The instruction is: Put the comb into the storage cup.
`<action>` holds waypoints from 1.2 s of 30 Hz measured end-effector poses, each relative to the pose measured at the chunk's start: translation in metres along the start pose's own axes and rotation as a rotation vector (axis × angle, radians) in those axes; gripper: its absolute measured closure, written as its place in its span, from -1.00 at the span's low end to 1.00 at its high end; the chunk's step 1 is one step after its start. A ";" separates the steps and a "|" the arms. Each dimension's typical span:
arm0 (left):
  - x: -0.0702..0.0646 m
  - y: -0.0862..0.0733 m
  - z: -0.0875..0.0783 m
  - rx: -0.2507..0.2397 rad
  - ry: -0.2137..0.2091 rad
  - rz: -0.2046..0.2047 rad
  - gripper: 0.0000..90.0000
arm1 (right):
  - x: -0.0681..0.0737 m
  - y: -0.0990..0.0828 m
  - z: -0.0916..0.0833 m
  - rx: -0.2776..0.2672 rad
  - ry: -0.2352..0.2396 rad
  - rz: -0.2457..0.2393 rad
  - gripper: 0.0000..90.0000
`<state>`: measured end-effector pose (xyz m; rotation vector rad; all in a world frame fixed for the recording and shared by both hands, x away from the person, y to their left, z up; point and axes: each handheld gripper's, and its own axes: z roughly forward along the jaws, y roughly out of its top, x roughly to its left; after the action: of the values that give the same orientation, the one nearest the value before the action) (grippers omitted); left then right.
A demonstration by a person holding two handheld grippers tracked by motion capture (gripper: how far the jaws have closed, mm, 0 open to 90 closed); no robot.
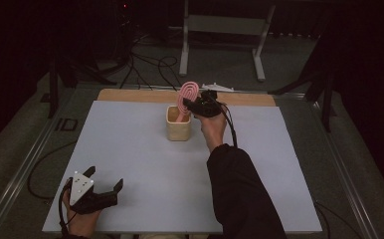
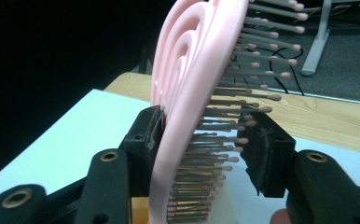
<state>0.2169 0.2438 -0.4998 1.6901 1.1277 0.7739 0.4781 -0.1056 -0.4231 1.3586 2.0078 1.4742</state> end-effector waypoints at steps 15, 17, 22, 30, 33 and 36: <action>-0.001 0.000 0.001 0.004 -0.001 0.004 -1.00 | 0.007 0.001 -0.008 0.086 -0.041 -0.170 -0.49; -0.001 0.000 0.001 0.003 -0.001 0.003 -1.00 | 0.008 0.002 -0.009 0.102 -0.048 -0.194 -0.58; -0.001 0.000 0.001 0.003 -0.001 0.004 -1.00 | 0.007 0.002 -0.012 0.120 -0.050 -0.193 -0.70; -0.001 0.000 0.001 0.002 0.000 0.000 -1.00 | 0.000 0.001 -0.017 0.135 -0.043 -0.196 -0.79; -0.001 0.000 0.001 0.003 0.000 0.000 -1.00 | -0.003 -0.001 -0.019 0.148 -0.047 -0.192 -0.81; -0.001 0.000 0.001 0.004 0.000 0.001 -1.00 | -0.006 -0.003 -0.022 0.160 -0.053 -0.194 -0.81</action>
<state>0.2174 0.2427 -0.5006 1.6943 1.1292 0.7733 0.4647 -0.1234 -0.4178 1.2067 2.1939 1.2043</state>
